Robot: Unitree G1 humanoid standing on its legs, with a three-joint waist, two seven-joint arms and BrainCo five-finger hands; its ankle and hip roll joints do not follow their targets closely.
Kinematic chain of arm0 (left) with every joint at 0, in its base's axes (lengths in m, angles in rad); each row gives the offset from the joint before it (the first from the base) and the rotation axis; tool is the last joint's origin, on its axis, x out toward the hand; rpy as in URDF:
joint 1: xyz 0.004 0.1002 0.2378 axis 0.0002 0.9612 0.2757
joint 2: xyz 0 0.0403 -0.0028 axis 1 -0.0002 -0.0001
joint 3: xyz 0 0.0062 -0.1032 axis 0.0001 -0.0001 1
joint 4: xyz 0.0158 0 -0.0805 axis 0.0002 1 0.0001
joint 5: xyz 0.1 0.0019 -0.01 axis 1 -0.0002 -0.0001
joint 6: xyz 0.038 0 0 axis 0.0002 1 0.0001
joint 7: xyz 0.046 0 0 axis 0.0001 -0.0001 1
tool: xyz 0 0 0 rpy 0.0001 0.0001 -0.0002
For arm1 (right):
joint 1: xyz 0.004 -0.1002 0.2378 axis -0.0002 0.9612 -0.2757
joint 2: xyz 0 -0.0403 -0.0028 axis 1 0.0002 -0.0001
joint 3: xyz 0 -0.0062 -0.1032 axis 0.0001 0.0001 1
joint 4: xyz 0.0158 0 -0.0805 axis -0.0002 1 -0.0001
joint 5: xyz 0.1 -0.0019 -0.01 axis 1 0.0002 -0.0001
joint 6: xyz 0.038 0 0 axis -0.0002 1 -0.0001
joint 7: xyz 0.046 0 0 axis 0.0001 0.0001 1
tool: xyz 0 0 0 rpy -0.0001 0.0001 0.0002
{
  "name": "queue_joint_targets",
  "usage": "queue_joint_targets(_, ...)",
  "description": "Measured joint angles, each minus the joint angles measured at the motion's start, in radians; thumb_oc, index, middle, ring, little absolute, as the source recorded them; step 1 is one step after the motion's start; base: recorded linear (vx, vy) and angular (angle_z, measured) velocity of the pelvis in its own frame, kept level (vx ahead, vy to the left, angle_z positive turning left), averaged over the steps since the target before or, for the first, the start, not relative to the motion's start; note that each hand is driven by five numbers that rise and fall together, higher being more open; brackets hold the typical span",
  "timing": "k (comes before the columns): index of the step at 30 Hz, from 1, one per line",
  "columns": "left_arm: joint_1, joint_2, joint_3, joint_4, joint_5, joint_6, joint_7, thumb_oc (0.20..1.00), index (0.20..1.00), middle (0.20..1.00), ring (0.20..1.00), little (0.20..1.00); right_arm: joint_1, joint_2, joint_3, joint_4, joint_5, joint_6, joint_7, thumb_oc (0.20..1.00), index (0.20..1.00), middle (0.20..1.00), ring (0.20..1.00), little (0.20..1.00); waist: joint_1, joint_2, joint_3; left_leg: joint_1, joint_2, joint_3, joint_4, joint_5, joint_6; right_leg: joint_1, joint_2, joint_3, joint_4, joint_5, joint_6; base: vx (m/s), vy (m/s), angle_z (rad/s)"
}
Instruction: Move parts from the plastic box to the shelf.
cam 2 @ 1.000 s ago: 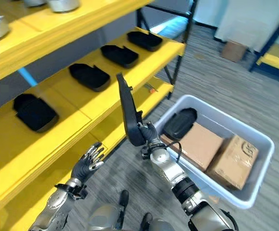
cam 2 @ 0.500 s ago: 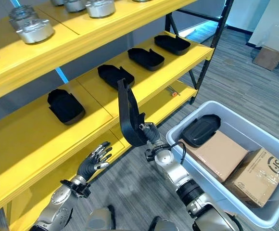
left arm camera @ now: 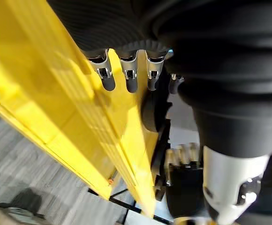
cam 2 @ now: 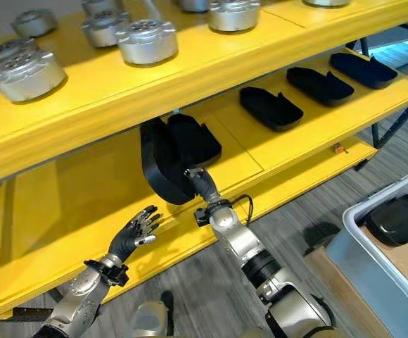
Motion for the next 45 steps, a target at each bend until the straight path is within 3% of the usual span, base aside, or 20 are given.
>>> queue_joint_targets(1,0.016,-0.002,0.000,-0.011,0.000,0.000,-0.001,1.000,1.000,1.000,1.000,1.000,0.000,0.002,0.009,0.000,-0.013,0.005,-0.007,0.200,0.200,0.200,0.200,0.200,-0.004,-0.001,0.000,0.001,0.001,-0.006,-0.002,-0.001,0.004,0.023,0.005,-0.016,-0.029,0.012,0.019,0.04,0.215,0.14)
queue_joint_targets(5,0.024,0.000,0.001,-0.034,0.000,0.003,-0.002,1.000,1.000,1.000,1.000,1.000,0.000,-0.007,0.012,0.005,-0.065,0.025,-0.038,0.200,0.200,0.200,0.200,0.200,0.001,-0.041,0.001,-0.029,0.003,-0.025,0.010,0.006,0.002,0.046,0.018,-0.051,-0.093,0.047,0.014,0.00,0.096,0.14)
queue_joint_targets(8,0.012,0.002,-0.002,-0.035,0.000,0.007,-0.001,1.000,1.000,1.000,1.000,1.000,0.000,0.004,0.015,0.026,-0.103,0.026,-0.044,0.200,0.200,0.200,0.200,0.200,0.027,-0.055,0.007,-0.056,0.006,-0.038,0.041,-0.003,0.000,0.046,0.020,-0.063,-0.097,0.056,0.019,-0.04,0.046,0.13)
queue_joint_targets(22,-0.032,0.011,-0.002,-0.055,-0.029,0.020,0.025,1.000,1.000,1.000,1.000,1.000,-0.143,-0.024,0.045,0.116,-0.299,0.041,0.008,0.200,0.200,0.200,0.200,0.200,0.092,-0.048,0.065,-0.143,0.013,-0.100,0.086,-0.001,-0.001,0.039,0.032,-0.129,-0.103,0.061,0.028,-0.06,0.037,0.11)
queue_joint_targets(29,-0.108,0.026,-0.030,-0.056,-0.038,0.029,0.026,1.000,1.000,1.000,1.000,1.000,-0.289,-0.011,0.043,0.193,-0.338,0.016,0.004,0.200,0.200,0.200,0.200,0.200,0.157,-0.065,0.118,-0.194,0.001,-0.133,0.132,-0.010,0.002,0.048,0.027,-0.168,-0.098,0.062,0.027,-0.06,0.100,0.19)
queue_joint_targets(30,-0.136,0.026,-0.041,-0.055,-0.041,0.029,0.031,1.000,1.000,1.000,1.000,1.000,-0.342,-0.002,0.054,0.247,-0.344,0.009,0.002,0.200,0.200,0.200,0.200,0.200,0.166,-0.062,0.130,-0.229,0.001,-0.141,0.186,-0.036,0.011,0.051,0.022,-0.188,-0.098,0.068,0.025,-0.10,0.202,0.20)
queue_joint_targets(35,-0.188,0.035,-0.051,-0.057,-0.041,0.029,0.053,1.000,1.000,1.000,1.000,1.000,-0.401,-0.013,0.049,0.297,-0.379,0.000,0.000,0.200,0.200,0.200,0.200,0.200,0.195,-0.081,0.156,-0.308,-0.038,-0.139,0.303,-0.107,0.057,0.050,-0.011,-0.197,-0.130,0.132,0.001,-0.08,0.158,0.10)
queue_joint_targets(38,-0.192,0.039,-0.051,-0.056,-0.043,0.029,0.064,1.000,1.000,1.000,1.000,1.000,-0.412,-0.010,0.055,0.333,-0.379,0.000,-0.010,0.200,0.200,0.200,0.200,0.200,0.200,-0.085,0.158,-0.322,-0.057,-0.129,0.328,-0.135,0.085,0.050,-0.030,-0.226,-0.146,0.208,-0.031,-0.05,0.149,0.02)
queue_joint_targets(41,-0.186,0.041,-0.048,-0.056,-0.043,0.027,0.068,1.000,1.000,1.000,1.000,1.000,-0.413,0.003,0.055,0.380,-0.379,0.000,-0.043,0.200,0.200,0.200,0.200,0.200,0.214,-0.088,0.159,-0.322,-0.049,-0.093,0.322,-0.148,0.103,0.020,-0.044,-0.265,-0.146,0.330,-0.065,-0.07,0.142,-0.15)
queue_joint_targets(42,-0.187,0.043,-0.048,-0.056,-0.043,0.027,0.070,1.000,1.000,1.000,1.000,1.000,-0.414,0.004,0.055,0.384,-0.378,-0.001,-0.045,0.200,0.200,0.200,0.200,0.200,0.215,-0.090,0.161,-0.321,-0.049,-0.088,0.310,-0.142,0.115,0.000,-0.045,-0.265,-0.124,0.332,-0.071,-0.02,0.039,0.03)
queue_joint_targets(43,-0.204,0.038,-0.049,-0.056,-0.044,0.027,0.081,1.000,1.000,1.000,1.000,1.000,-0.415,-0.018,0.059,0.384,-0.377,-0.002,-0.057,0.200,0.200,0.200,0.200,0.200,0.207,-0.086,0.167,-0.315,-0.053,-0.116,0.240,-0.088,0.132,-0.066,0.015,-0.213,0.041,0.115,-0.047,0.00,-0.002,0.24)
queue_joint_targets(45,-0.213,0.034,-0.051,-0.056,-0.043,0.021,0.092,1.000,1.000,1.000,1.000,1.000,-0.421,-0.026,0.059,0.414,-0.375,-0.004,-0.085,0.200,0.200,0.200,0.200,0.200,0.187,-0.083,0.170,-0.300,-0.069,-0.137,0.159,-0.027,0.134,-0.095,0.137,-0.154,0.038,-0.047,-0.072,0.01,0.005,0.42)
